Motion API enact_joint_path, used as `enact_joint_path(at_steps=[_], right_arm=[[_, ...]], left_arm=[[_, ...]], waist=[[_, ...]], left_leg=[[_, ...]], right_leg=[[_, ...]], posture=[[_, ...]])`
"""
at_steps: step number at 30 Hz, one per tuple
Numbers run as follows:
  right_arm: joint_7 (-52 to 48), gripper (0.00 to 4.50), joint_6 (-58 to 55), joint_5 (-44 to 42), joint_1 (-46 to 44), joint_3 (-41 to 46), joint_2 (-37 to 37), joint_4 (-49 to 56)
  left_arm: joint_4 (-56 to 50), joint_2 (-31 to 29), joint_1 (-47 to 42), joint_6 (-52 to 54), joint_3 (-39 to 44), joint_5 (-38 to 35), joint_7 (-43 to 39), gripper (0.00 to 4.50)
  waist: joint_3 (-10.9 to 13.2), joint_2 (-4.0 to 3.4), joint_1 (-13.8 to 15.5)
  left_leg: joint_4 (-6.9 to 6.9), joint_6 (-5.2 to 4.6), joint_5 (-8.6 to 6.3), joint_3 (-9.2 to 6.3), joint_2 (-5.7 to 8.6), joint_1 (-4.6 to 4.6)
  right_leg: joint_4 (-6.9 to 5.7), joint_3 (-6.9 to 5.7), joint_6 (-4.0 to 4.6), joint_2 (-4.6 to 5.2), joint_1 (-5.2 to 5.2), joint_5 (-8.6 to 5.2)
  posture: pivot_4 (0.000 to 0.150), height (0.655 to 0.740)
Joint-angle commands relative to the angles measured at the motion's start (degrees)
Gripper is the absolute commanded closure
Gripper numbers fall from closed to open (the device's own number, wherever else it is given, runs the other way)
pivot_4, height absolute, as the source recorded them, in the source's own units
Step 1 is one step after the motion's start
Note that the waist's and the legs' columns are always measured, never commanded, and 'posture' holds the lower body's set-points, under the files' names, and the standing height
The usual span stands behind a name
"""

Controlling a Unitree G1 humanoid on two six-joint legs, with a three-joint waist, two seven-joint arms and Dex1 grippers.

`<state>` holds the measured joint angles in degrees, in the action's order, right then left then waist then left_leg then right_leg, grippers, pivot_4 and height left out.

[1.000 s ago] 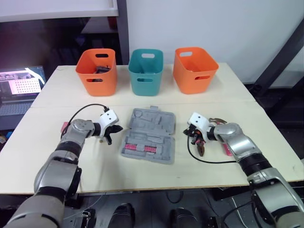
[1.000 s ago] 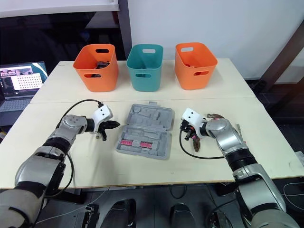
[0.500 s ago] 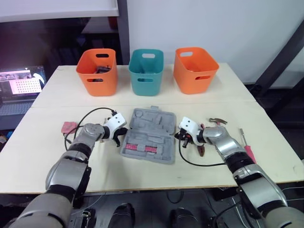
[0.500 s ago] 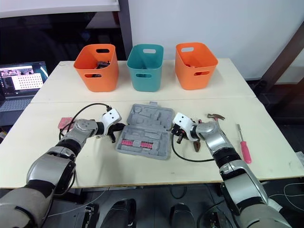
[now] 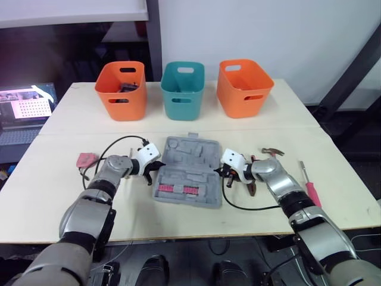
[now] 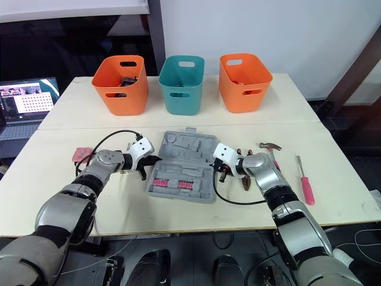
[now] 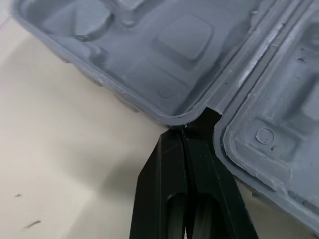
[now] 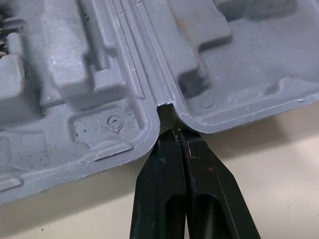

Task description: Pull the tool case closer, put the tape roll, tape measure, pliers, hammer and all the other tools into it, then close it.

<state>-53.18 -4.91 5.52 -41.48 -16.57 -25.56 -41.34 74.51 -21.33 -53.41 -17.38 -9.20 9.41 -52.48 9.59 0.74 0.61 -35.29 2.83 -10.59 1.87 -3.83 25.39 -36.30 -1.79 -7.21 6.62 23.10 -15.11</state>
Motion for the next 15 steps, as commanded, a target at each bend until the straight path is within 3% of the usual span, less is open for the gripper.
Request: enact_joint_path(at_steps=[1, 15], right_arm=[[-1.3, 4.42, 0.7, -0.6, -0.7, 0.2, 1.4, 2.6], [-5.2, 4.42, -4.9, -1.2, 4.8, 0.5, -0.9, 12.0]], left_arm=[[-1.5, 1.6, 1.7, -1.6, -0.5, 0.4, -3.1, 4.48], [-7.8, -2.0, 9.4, -0.4, 0.0, -1.2, -10.7, 4.48]], waist=[[0.0, -0.01, 0.0], [0.0, -0.07, -0.5]], left_leg=[[0.00, 0.00, 0.00, 0.00, 0.00, 0.00], [0.03, 0.00, 0.00, 0.00, -0.01, -0.08]], right_leg=[[0.00, 0.00, 0.00, 0.00, 0.00, 0.00], [-0.03, 0.00, 0.00, 0.00, -0.04, 0.00]], posture=[[0.150, 0.7400], [0.150, 0.7400]])
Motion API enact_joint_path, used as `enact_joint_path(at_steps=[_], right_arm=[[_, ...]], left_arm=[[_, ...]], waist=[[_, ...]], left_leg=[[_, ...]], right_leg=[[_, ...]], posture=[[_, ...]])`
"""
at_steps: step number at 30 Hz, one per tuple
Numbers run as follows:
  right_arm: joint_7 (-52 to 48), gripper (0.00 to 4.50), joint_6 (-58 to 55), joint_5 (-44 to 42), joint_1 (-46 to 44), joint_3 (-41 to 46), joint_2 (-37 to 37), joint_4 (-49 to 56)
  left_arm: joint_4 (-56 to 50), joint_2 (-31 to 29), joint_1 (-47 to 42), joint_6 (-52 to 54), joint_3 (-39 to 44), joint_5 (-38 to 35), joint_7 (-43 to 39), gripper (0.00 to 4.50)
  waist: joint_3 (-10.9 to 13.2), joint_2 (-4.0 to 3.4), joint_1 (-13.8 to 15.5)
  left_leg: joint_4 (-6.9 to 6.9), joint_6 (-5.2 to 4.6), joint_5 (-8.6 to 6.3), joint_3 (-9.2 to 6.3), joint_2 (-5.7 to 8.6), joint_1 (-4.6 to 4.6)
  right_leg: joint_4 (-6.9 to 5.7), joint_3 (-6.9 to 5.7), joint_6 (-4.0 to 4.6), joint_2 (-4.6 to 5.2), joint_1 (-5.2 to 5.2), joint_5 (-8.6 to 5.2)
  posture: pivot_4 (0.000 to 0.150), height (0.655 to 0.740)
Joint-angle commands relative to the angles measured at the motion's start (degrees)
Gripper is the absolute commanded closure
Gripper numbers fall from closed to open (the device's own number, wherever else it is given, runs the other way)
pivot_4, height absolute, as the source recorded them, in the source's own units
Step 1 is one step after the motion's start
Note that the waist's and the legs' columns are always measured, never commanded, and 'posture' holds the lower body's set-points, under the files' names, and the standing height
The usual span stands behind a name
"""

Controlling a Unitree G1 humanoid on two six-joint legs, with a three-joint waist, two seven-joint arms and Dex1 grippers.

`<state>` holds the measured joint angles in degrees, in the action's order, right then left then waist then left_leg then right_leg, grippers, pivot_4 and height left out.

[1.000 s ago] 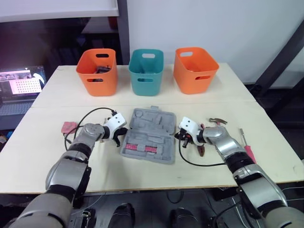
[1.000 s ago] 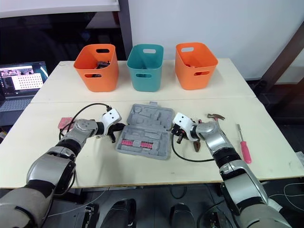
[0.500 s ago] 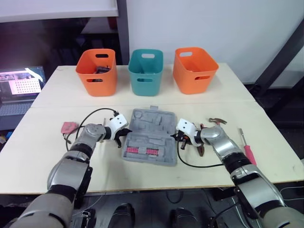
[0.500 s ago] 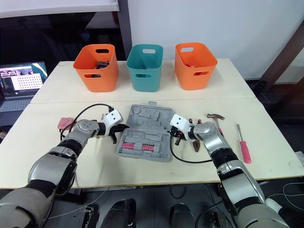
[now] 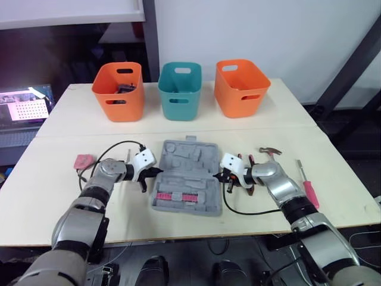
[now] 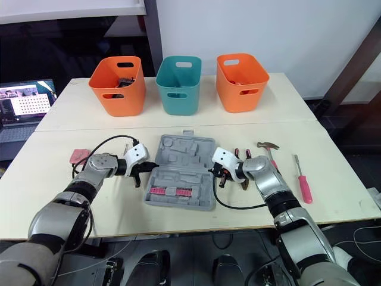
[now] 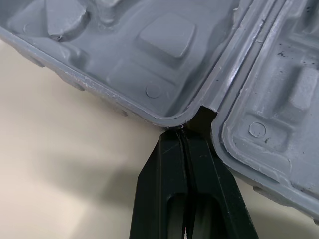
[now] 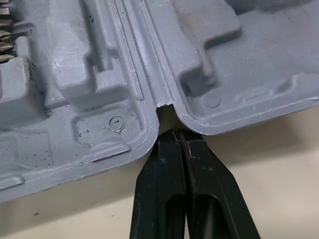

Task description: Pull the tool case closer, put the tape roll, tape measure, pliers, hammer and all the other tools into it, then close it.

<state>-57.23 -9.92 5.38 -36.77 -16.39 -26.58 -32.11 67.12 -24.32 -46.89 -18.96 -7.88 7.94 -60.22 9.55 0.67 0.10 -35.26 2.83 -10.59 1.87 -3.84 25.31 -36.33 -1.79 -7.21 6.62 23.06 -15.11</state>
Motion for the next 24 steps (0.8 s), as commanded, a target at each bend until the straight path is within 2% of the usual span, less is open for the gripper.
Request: enact_joint_path(at_steps=[1, 12, 24], right_arm=[[-1.1, 4.42, 0.1, -1.0, 0.2, 0.4, 0.0, 2.8], [-2.0, 4.42, -0.2, -0.7, 0.1, 0.6, -1.6, 2.7], [-4.0, 4.42, -1.1, -1.5, 2.9, 0.7, -4.0, 9.6]], left_arm=[[-0.9, 0.9, 3.2, 1.4, -1.3, 0.2, -3.0, 4.48], [-5.6, 1.4, 6.3, 4.6, -1.9, -1.2, -5.2, 4.48], [-10.3, 0.5, 7.7, 7.5, -1.8, -2.4, -9.2, 4.48]], waist=[[0.0, 0.00, 0.0], [0.0, -0.02, 0.4], [0.0, -0.02, 0.5]], left_leg=[[0.00, 0.00, 0.00, 0.00, 0.00, -0.01], [-0.02, 0.00, 0.00, 0.00, 0.00, -0.09], [-0.02, 0.00, 0.00, -0.01, 0.00, -0.11]], right_leg=[[0.00, 0.00, 0.00, 0.00, -0.02, 0.00], [0.01, 0.00, 0.00, 0.00, -0.13, 0.00], [0.04, 0.00, 0.00, 0.00, -0.16, 0.00]], posture=[[0.150, 0.7400], [0.150, 0.7400], [0.150, 0.7400]])
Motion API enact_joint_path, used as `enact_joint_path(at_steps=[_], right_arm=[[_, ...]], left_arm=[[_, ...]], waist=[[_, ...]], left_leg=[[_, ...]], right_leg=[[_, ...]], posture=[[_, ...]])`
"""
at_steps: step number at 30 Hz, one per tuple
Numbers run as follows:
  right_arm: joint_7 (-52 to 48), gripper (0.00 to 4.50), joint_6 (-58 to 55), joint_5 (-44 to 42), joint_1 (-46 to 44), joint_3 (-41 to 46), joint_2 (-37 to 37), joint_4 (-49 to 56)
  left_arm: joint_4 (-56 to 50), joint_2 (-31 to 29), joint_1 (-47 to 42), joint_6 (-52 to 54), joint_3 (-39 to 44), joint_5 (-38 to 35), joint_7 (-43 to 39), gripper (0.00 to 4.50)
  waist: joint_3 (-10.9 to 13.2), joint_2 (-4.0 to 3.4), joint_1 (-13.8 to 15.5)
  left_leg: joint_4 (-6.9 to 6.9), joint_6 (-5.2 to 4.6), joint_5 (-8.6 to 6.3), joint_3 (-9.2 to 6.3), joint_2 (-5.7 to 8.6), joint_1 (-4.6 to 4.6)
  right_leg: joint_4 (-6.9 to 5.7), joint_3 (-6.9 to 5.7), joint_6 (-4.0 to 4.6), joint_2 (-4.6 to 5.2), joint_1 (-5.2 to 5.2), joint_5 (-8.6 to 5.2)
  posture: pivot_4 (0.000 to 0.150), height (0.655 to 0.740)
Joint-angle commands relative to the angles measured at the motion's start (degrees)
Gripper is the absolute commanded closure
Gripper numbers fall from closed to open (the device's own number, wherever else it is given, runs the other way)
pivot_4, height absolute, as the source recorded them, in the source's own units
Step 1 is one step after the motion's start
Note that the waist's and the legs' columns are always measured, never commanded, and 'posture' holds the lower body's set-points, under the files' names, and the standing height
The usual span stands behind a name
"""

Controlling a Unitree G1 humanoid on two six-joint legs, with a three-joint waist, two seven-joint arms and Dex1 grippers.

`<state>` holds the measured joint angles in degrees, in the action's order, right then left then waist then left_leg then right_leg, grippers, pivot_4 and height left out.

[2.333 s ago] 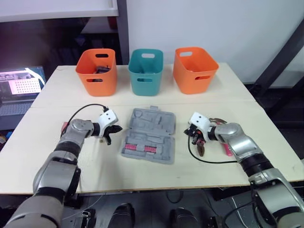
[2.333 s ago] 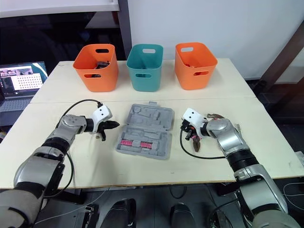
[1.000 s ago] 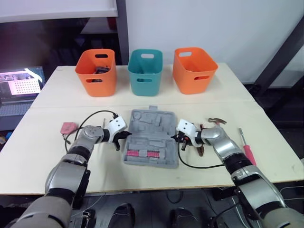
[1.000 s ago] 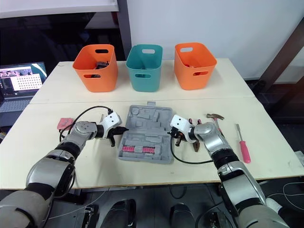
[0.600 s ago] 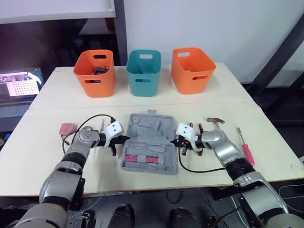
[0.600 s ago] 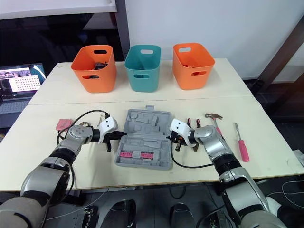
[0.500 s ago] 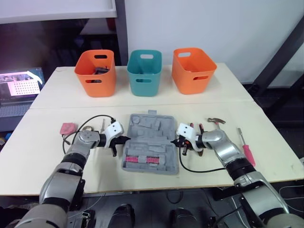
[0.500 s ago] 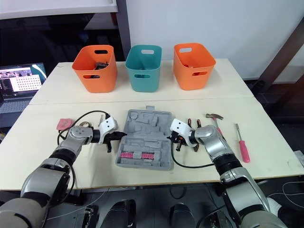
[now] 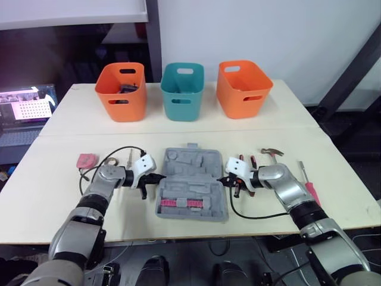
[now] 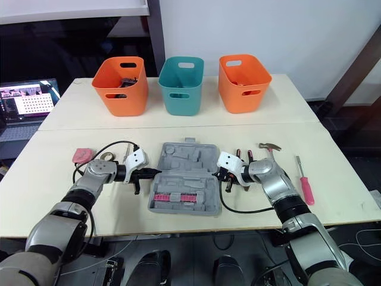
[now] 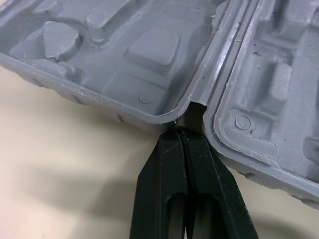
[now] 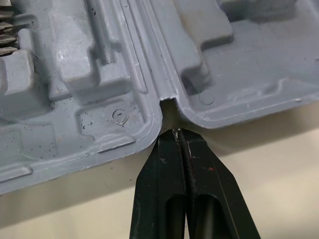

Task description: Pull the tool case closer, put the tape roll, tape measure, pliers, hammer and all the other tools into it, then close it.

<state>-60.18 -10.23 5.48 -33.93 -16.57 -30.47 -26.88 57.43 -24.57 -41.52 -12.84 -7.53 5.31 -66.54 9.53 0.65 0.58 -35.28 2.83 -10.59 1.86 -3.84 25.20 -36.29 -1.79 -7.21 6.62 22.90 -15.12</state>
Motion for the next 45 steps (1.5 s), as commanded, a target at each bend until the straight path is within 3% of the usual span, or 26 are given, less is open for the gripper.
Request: enact_joint_path(at_steps=[1, 11, 20, 33, 45], right_arm=[[-1.2, 4.42, -1.3, -1.9, 0.4, 0.9, 0.0, 5.3], [-0.3, 4.42, -4.6, -2.2, 3.3, 0.6, 1.1, 10.0], [-0.8, 4.42, -8.3, -3.8, 5.9, 1.0, 1.0, 14.6], [-1.4, 4.42, -14.6, -5.7, 10.3, -0.1, 1.4, 22.5], [-0.6, 4.42, -14.8, -5.7, 10.7, -0.1, 1.0, 21.1]], left_arm=[[-1.3, 0.8, 2.5, 1.6, -2.2, 0.1, -3.1, 4.48], [-10.1, 0.1, 7.6, 5.5, -3.2, -0.9, -5.7, 4.48], [-25.9, -2.9, 17.2, 13.1, -3.8, -3.5, -7.1, 4.48], [-27.2, -5.2, 17.9, 14.5, -3.4, -4.2, -6.2, 4.48], [-34.6, -8.7, 21.6, 20.5, -3.7, -7.5, -8.6, 4.48]], waist=[[0.0, 0.00, 0.0], [0.0, 0.00, -0.2], [0.0, -0.04, -0.3], [0.0, -0.05, -0.8], [-0.1, -0.04, -1.3]], left_leg=[[0.00, 0.00, 0.00, 0.00, 0.00, 0.00], [0.00, 0.00, 0.00, -0.01, 0.00, -0.01], [0.02, 0.00, 0.00, -0.03, -0.02, -0.04], [0.02, 0.00, -0.01, -0.06, -0.02, -0.08], [0.04, 0.00, -0.01, -0.09, -0.04, -0.09]], right_leg=[[0.00, 0.00, 0.00, 0.00, 0.00, 0.00], [0.00, 0.00, 0.00, 0.00, -0.01, 0.00], [0.00, 0.00, 0.02, 0.00, -0.02, -0.01], [0.00, 0.00, 0.03, -0.01, -0.05, -0.01], [-0.02, 0.00, 0.03, -0.04, -0.04, -0.02]], posture=[[0.150, 0.7400], [0.150, 0.7400], [0.150, 0.7400], [0.150, 0.7400], [0.150, 0.7400]])
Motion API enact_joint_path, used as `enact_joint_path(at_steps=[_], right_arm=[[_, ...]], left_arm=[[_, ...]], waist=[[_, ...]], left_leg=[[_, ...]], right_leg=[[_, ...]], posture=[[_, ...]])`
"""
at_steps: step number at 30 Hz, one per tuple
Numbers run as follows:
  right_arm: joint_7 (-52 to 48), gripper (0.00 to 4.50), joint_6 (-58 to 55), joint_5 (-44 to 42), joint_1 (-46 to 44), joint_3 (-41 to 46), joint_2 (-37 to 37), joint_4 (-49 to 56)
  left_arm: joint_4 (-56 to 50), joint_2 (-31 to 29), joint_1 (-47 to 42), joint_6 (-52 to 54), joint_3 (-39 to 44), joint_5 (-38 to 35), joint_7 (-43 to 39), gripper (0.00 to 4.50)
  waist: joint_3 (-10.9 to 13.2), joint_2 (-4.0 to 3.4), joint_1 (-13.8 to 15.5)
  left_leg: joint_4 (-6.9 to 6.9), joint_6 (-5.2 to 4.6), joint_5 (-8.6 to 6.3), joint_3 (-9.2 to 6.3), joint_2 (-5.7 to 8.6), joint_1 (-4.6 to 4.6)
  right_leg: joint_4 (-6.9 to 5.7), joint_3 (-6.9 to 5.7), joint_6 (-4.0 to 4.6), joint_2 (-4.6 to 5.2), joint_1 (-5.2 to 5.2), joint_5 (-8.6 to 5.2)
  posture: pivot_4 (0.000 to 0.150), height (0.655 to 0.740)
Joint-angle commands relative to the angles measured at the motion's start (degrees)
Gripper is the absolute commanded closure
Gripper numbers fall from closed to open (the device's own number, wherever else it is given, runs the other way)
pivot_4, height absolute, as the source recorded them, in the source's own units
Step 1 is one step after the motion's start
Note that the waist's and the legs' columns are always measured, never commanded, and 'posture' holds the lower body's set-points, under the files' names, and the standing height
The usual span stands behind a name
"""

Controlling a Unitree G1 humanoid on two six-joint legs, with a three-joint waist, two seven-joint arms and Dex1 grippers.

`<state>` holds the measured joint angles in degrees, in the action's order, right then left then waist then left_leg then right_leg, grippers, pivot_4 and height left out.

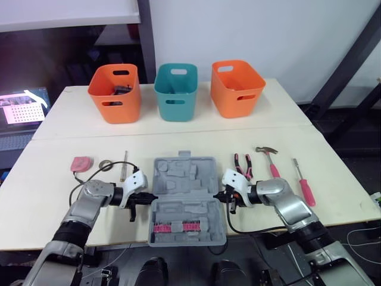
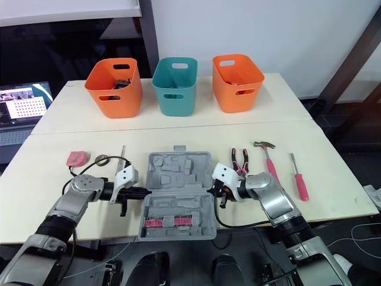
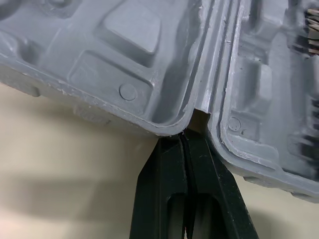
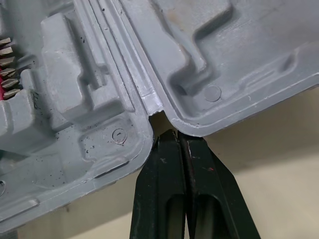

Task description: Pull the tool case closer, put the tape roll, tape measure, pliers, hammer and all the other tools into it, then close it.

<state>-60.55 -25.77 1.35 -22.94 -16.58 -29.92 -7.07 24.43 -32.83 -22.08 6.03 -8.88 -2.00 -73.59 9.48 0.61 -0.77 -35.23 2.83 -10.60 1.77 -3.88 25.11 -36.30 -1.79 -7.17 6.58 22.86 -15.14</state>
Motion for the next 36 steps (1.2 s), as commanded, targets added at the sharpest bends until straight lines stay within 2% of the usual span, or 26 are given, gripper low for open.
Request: enact_joint_path(at_steps=[1, 14, 21, 29, 31, 34, 35, 36], right_arm=[[-0.3, 4.42, 0.6, -1.7, -0.3, -0.1, 0.5, 1.4], [0.3, 4.42, -0.6, -3.1, 3.1, 0.6, -0.8, 4.0], [1.4, 4.42, 1.7, -3.0, 2.9, 2.0, -2.4, 0.4], [0.8, 4.42, 2.5, -5.4, 3.8, 5.4, -5.8, 1.0], [0.7, 4.42, 2.6, -7.5, 5.1, 8.6, -7.6, 3.2], [-0.1, 4.42, -0.4, -13.8, 8.3, 16.0, -10.0, 8.9], [0.0, 4.47, -1.2, -15.4, 9.6, 18.0, -10.6, 10.7], [0.2, 4.21, -2.1, -17.0, 11.2, 20.2, -11.2, 12.9]], left_arm=[[-1.8, -0.5, 2.4, 2.0, -2.5, -0.2, -1.3, 4.48], [-2.2, -2.3, 4.7, 3.2, -1.2, -0.9, 1.7, 4.48], [-4.8, -4.0, 6.9, 5.1, -0.5, -2.3, 2.0, 4.48], [-0.8, -7.1, 5.4, 2.4, 1.6, -1.7, 5.2, 4.48], [-0.6, -7.6, 5.5, 2.1, 3.8, -3.8, 5.3, 4.48], [-2.3, -7.8, 7.2, 2.9, 10.4, -10.7, 4.6, 4.48], [-2.9, -8.0, 7.8, 2.7, 12.2, -12.4, 4.1, 4.24], [-3.6, -8.4, 8.8, 2.7, 14.1, -14.3, 3.3, 3.95]], waist=[[0.0, 0.00, 0.0], [0.0, -0.01, -0.1], [0.0, -0.01, 0.0], [0.0, -0.01, 0.0], [0.0, -0.01, 0.1], [0.0, 0.01, -0.1], [0.0, 0.02, 0.0], [0.0, 0.02, 0.0]], left_leg=[[0.00, 0.00, 0.00, 0.00, 0.00, 0.00], [0.00, 0.00, 0.00, -0.01, 0.00, -0.02], [0.02, 0.00, -0.01, -0.01, -0.01, -0.08], [0.02, 0.00, -0.01, -0.01, -0.01, -0.10], [0.01, 0.00, -0.01, -0.01, -0.01, -0.10], [0.03, 0.00, -0.01, 0.00, -0.02, -0.09], [0.05, 0.00, -0.01, 0.00, -0.04, -0.09], [0.09, 0.00, -0.01, -0.01, -0.04, -0.06]], right_leg=[[0.00, 0.00, 0.00, 0.00, 0.00, 0.00], [0.01, 0.00, 0.01, 0.00, -0.02, 0.00], [0.02, 0.00, 0.02, 0.00, -0.08, -0.01], [0.02, 0.00, 0.13, 0.00, -0.08, -0.07], [0.02, 0.00, 0.13, 0.00, -0.08, -0.07], [0.03, 0.01, 0.15, 0.01, -0.04, -0.08], [0.03, 0.00, 0.12, 0.00, -0.03, -0.07], [0.03, -0.01, 0.12, 0.00, 0.02, -0.07]], posture=[[0.150, 0.7400], [0.150, 0.7400], [0.150, 0.7400], [0.150, 0.7400], [0.150, 0.7400], [0.150, 0.7400], [0.150, 0.7400], [0.150, 0.7400]])
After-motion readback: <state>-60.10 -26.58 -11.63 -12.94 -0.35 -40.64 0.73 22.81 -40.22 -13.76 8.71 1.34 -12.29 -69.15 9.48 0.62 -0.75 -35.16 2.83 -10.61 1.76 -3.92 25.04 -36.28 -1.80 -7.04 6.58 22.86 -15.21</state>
